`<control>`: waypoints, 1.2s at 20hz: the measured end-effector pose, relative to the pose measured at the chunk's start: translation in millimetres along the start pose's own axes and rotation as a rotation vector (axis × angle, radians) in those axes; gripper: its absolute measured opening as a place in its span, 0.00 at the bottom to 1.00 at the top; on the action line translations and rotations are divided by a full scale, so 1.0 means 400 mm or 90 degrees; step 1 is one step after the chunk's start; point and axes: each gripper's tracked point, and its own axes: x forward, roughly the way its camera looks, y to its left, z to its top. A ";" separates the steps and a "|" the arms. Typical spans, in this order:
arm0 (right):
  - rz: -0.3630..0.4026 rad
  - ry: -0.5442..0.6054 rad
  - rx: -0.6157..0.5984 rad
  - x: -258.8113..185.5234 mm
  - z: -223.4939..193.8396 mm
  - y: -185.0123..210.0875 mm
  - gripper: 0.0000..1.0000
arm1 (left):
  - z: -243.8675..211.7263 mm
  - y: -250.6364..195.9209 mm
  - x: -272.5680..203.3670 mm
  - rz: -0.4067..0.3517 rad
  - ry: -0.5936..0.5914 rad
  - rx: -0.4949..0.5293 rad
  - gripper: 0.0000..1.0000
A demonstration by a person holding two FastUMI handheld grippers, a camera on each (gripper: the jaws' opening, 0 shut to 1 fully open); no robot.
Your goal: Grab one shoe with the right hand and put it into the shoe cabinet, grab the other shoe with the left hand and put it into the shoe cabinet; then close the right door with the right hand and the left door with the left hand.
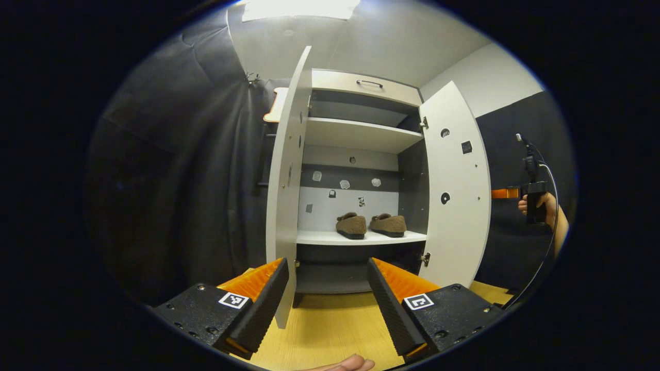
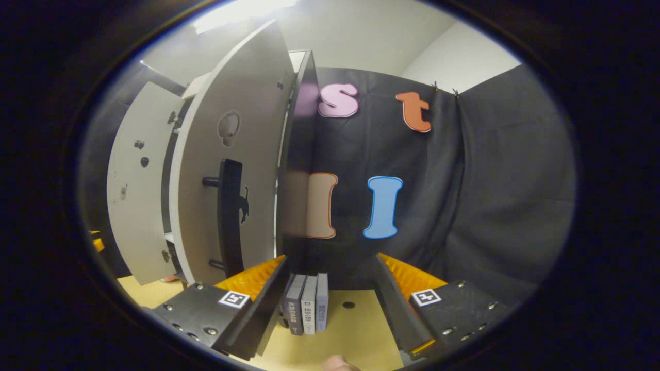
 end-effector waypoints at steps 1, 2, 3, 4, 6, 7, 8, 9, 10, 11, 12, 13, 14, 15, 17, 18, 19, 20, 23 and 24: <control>0.026 -0.004 0.004 -0.002 0.016 0.046 0.98 | -0.002 0.011 -0.008 0.003 -0.002 0.000 0.93; 0.029 0.002 0.002 0.006 0.015 0.075 0.98 | -0.001 0.022 -0.015 0.006 -0.002 0.000 0.93; 0.028 -0.001 -0.005 -0.014 0.033 0.093 0.98 | -0.004 0.030 -0.023 0.009 -0.002 0.000 0.93; 0.028 0.001 -0.013 -0.011 0.031 0.112 0.87 | -0.002 0.034 -0.030 0.011 -0.003 -0.002 0.93; 0.041 0.007 -0.001 -0.013 0.028 0.157 0.85 | 0.009 0.032 -0.038 0.006 -0.009 -0.007 0.93; 0.049 0.009 0.007 -0.013 0.028 0.181 0.87 | 0.011 0.031 -0.039 0.002 -0.010 -0.010 0.93; 0.058 0.009 0.013 -0.013 0.031 0.204 0.85 | 0.014 0.027 -0.040 -0.002 -0.012 -0.012 0.93; 0.068 0.006 0.017 -0.011 0.031 0.231 0.85 | 0.015 0.020 -0.040 -0.006 -0.013 -0.012 0.93; 0.077 0.007 0.025 -0.008 0.030 0.257 0.85 | 0.018 0.016 -0.039 -0.008 -0.014 -0.010 0.93; 0.085 0.010 0.035 -0.008 0.028 0.285 0.85 | 0.017 0.017 -0.041 -0.010 -0.013 -0.008 0.93; 0.088 0.011 0.041 -0.006 0.028 0.302 0.85 | 0.016 0.017 -0.041 -0.010 -0.013 -0.006 0.93; 0.091 0.008 0.045 -0.004 0.031 0.320 0.85 | 0.017 0.014 -0.044 -0.012 -0.014 -0.004 0.93; 0.095 0.007 0.044 0.001 0.031 0.342 0.88 | 0.020 0.012 -0.047 -0.013 -0.015 -0.004 0.93; 0.100 0.004 0.047 0.004 0.033 0.364 0.84 | 0.021 0.014 -0.048 -0.013 -0.016 -0.004 0.93; 0.120 0.007 0.076 0.005 0.028 0.418 0.88 | 0.021 0.026 -0.045 -0.006 -0.015 -0.001 0.93; 0.139 0.015 0.097 0.000 0.022 0.455 0.88 | 0.021 0.032 -0.045 -0.003 -0.015 0.001 0.93; 0.160 0.015 0.114 -0.006 0.029 0.492 0.86 | 0.019 0.037 -0.049 0.001 -0.013 0.001 0.93; 0.167 0.008 0.120 -0.006 0.037 0.522 0.89 | 0.018 0.045 -0.050 0.003 -0.013 0.003 0.93; 0.138 -0.033 0.100 -0.024 0.062 0.524 0.94 | 0.005 0.075 -0.056 0.016 0.004 0.006 0.93; 0.142 -0.036 0.103 -0.033 0.060 0.536 0.94 | 0.003 0.089 -0.055 0.022 0.008 0.008 0.94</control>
